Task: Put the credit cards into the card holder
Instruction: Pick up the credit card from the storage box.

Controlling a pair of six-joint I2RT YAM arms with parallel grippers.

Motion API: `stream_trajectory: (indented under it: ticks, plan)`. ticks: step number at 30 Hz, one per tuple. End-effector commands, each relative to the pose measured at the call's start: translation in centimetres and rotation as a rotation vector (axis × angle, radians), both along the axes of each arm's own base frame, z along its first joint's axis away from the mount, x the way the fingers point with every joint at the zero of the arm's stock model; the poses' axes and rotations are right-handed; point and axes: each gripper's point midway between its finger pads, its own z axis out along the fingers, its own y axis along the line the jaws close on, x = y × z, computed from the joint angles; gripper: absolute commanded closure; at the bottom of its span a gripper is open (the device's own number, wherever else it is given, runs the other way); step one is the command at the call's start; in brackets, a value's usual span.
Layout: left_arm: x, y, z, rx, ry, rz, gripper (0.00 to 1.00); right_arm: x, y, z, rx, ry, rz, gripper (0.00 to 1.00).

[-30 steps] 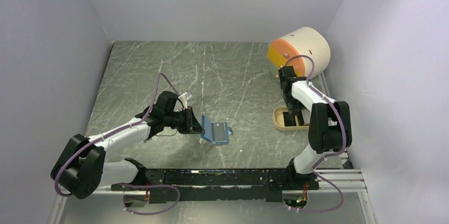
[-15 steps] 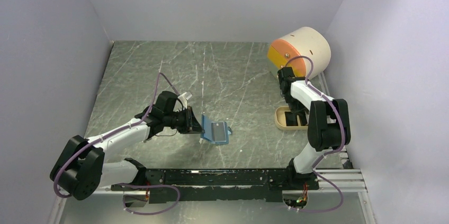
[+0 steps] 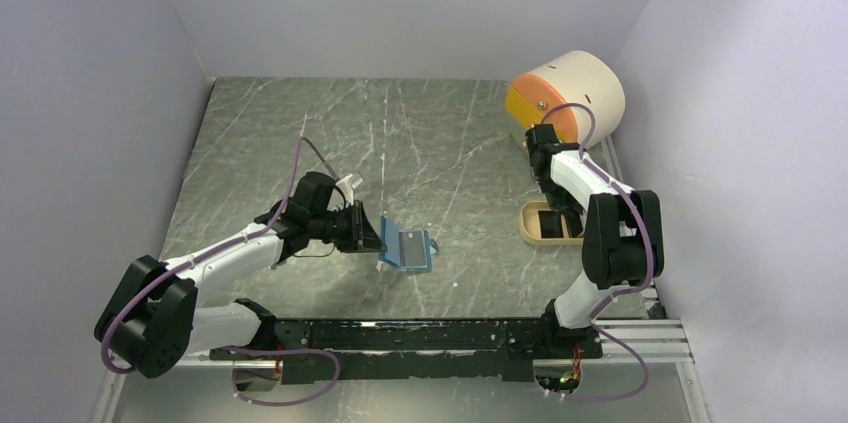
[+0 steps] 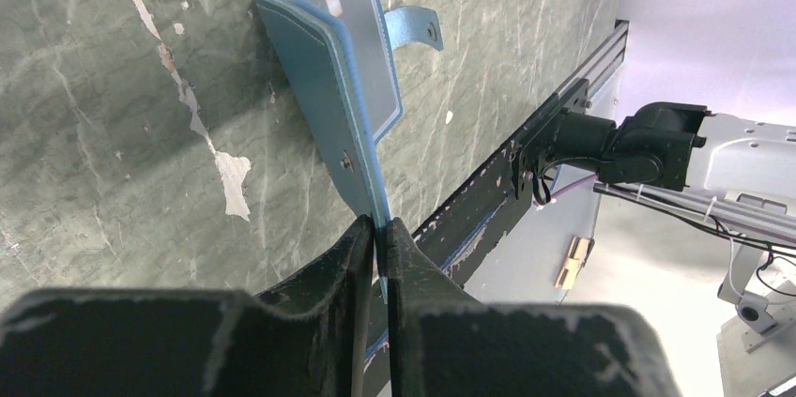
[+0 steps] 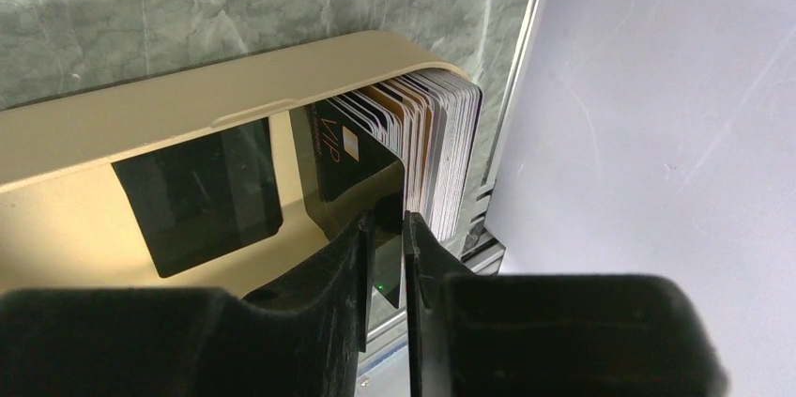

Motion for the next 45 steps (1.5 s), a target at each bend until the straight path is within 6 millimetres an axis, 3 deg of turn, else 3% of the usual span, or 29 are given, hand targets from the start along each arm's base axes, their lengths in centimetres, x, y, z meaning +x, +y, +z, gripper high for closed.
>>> stream_trajectory:
  ticks: [1,13,19,24,29,38,45]
  plan:
    - [-0.2,-0.6,1.1,-0.034,-0.035,-0.033,0.85,0.4,-0.8,1.9,-0.036,-0.052,-0.028,0.81]
    - [-0.1,-0.6,1.2,-0.036,-0.036,-0.034,0.85,0.5,-0.9,2.2,-0.044,-0.060,-0.028,0.72]
    - [-0.1,-0.6,1.3,-0.038,-0.037,-0.035,0.85,0.4,-0.8,2.1,-0.038,-0.057,-0.023,0.83]
    - [-0.1,-0.6,1.3,-0.030,-0.039,-0.040,0.85,0.5,-0.7,2.4,-0.038,-0.066,-0.027,0.84]
    - [0.0,-0.6,1.5,-0.029,-0.045,-0.038,0.85,0.8,0.5,2.4,0.019,-0.058,-0.020,0.94]
    - [-0.1,-0.6,1.3,-0.031,-0.041,-0.039,0.85,0.5,3.5,1.8,0.180,-0.030,-0.012,0.97]
    - [0.0,-0.5,1.6,-0.025,-0.045,-0.035,0.85,0.8,4.1,1.8,0.196,-0.022,-0.022,0.99]
